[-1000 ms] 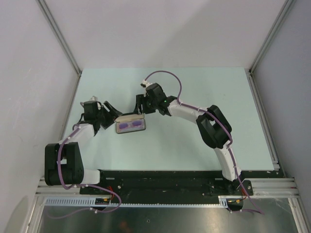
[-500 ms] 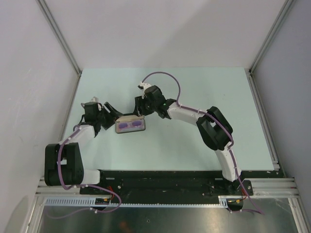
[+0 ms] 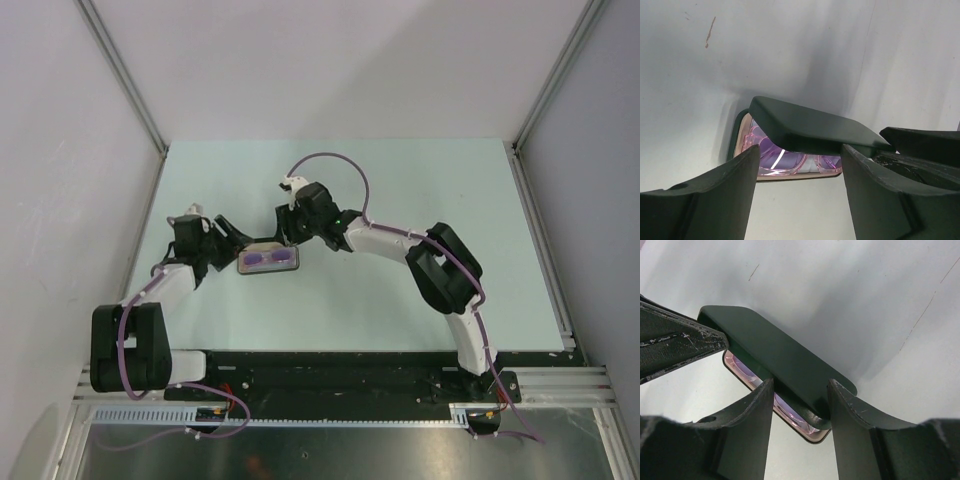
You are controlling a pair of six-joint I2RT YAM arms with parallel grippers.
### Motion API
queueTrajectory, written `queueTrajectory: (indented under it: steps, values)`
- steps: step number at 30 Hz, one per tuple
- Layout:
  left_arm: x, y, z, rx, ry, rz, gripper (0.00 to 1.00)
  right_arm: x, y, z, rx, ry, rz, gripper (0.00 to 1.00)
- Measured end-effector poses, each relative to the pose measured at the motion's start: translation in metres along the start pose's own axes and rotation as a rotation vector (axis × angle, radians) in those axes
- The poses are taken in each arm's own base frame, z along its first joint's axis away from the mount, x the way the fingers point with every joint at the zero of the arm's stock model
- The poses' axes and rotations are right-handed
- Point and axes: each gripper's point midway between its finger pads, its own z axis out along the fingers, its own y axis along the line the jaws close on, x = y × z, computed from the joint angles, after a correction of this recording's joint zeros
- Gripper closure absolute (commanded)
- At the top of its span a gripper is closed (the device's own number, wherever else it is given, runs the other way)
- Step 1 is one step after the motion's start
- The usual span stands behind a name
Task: Organize the sunglasses
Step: Close the case with sunglasses at the center of the board.
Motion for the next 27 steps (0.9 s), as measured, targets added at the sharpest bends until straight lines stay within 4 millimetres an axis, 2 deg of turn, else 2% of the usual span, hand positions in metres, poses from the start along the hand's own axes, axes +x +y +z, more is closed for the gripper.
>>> queueTrajectory:
  steps: [27]
  values:
    - [0.014, 0.008, -0.007, 0.001, -0.001, -0.024, 0.29, 0.014, 0.008, -0.004, 0.032, 0.025, -0.044, 0.49]
